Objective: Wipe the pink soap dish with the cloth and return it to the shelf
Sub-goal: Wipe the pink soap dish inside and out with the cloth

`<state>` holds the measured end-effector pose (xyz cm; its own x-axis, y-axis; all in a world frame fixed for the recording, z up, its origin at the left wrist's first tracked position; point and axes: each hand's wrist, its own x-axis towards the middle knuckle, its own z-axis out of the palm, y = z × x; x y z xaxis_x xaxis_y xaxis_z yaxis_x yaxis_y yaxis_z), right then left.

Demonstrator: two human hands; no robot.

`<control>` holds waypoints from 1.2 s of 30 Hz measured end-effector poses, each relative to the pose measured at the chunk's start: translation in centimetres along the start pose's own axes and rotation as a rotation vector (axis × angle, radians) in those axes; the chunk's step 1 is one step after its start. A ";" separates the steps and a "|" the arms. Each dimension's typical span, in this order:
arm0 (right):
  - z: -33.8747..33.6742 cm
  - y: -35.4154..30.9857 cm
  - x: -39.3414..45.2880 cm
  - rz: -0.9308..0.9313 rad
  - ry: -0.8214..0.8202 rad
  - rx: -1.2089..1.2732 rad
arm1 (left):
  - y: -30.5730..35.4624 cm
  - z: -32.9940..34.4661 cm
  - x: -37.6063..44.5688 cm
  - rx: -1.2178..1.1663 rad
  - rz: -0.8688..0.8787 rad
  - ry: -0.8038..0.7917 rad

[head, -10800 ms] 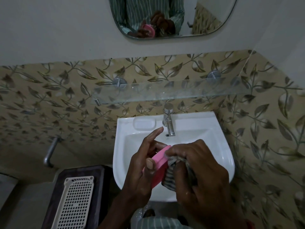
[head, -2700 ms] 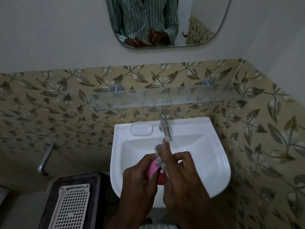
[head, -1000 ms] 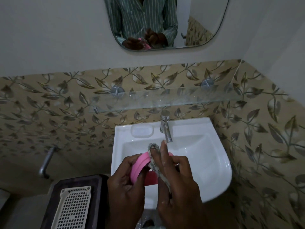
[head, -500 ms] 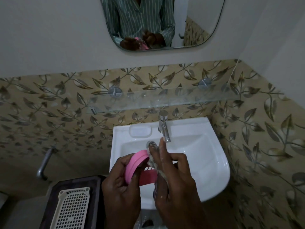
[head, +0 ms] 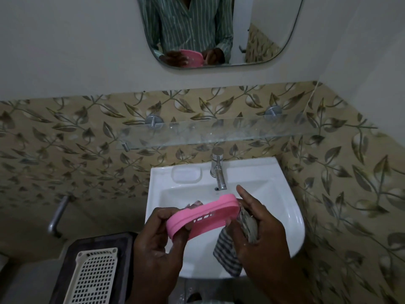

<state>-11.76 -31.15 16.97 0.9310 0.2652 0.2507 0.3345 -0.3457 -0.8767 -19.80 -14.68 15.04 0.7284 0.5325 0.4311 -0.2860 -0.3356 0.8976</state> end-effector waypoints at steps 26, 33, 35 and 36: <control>-0.3 -2.3 -1.1 -0.180 0.038 -0.178 | 0.8 0.0 0.7 0.241 0.232 -0.175; -0.1 -3.2 -1.9 -0.228 0.116 -0.110 | 0.2 0.6 0.7 0.215 0.231 -0.155; 0.5 -3.5 -1.9 -0.289 0.085 -0.176 | 0.2 0.5 0.8 0.215 0.228 -0.154; 0.6 -3.3 -1.9 -0.278 0.062 -0.195 | 0.0 0.4 0.8 0.227 0.234 -0.154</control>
<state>-14.76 -29.94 19.12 0.8052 0.3201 0.4992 0.5931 -0.4351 -0.6775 -18.97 -14.62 15.37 0.7501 0.3031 0.5878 -0.3227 -0.6080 0.7254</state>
